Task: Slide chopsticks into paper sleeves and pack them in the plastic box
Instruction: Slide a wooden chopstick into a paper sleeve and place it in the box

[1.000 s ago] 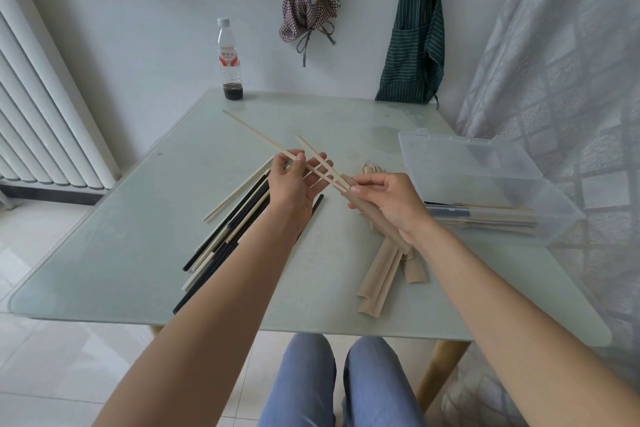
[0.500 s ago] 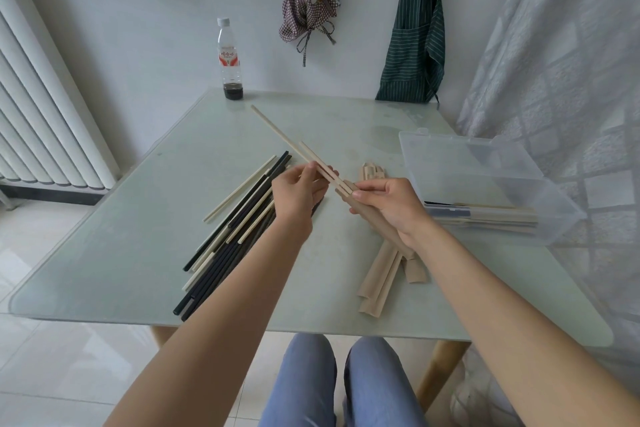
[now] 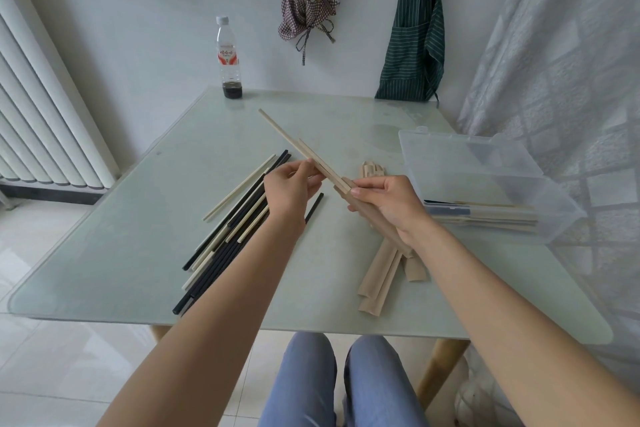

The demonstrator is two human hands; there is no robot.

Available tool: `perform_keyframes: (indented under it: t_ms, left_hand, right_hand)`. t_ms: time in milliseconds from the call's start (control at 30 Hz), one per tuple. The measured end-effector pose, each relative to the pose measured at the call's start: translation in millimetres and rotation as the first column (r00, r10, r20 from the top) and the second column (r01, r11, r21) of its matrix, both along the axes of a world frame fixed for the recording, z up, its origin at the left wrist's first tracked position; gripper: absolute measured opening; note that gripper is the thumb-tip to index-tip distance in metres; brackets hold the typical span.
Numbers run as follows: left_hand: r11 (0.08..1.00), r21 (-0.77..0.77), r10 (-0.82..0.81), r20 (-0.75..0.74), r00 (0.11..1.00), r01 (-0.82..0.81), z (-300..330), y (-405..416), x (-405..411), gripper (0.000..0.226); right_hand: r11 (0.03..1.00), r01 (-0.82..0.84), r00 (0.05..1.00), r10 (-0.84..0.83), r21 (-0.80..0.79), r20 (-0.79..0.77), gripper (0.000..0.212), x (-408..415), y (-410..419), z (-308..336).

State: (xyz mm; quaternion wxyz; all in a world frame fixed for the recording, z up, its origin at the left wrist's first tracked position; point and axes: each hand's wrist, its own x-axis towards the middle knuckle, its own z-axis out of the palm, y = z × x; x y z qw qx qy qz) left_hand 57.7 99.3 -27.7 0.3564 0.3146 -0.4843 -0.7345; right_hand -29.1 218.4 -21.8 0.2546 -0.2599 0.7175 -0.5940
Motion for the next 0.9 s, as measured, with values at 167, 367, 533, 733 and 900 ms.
perform_keyframes:
  t_ms: [167, 367, 533, 733, 900]
  left_hand:
    - [0.997, -0.028, -0.076, 0.047, 0.996, 0.078, -2, 7, 2, 0.013]
    - [1.0, 0.008, -0.004, -0.043, 0.999, 0.005, 6, -9, 5, 0.013]
    - [0.998, -0.004, -0.069, -0.007, 0.998, 0.069, 1, 5, 5, 0.016]
    - [0.996, 0.071, -0.047, -0.079, 0.996, 0.053, 1, -1, 5, 0.012]
    - [0.999, 0.046, -0.018, -0.081, 0.997, 0.022, 5, 2, 4, 0.013]
  right_hand:
    - [1.0, -0.007, 1.0, 0.007, 0.014, -0.03, 0.018, -2, -3, 3]
    - [0.993, -0.045, 0.995, 0.054, 0.106, -0.089, 0.012, -8, 1, 10]
    - [0.991, -0.045, 0.98, 0.068, 0.125, -0.189, 0.014, -10, -1, 17]
    - [0.984, -0.05, 0.958, 0.096, 0.172, -0.272, 0.015, -17, 2, 25]
    - [0.985, -0.036, 0.949, 0.087, 0.17, -0.304, 0.016, -18, 2, 23]
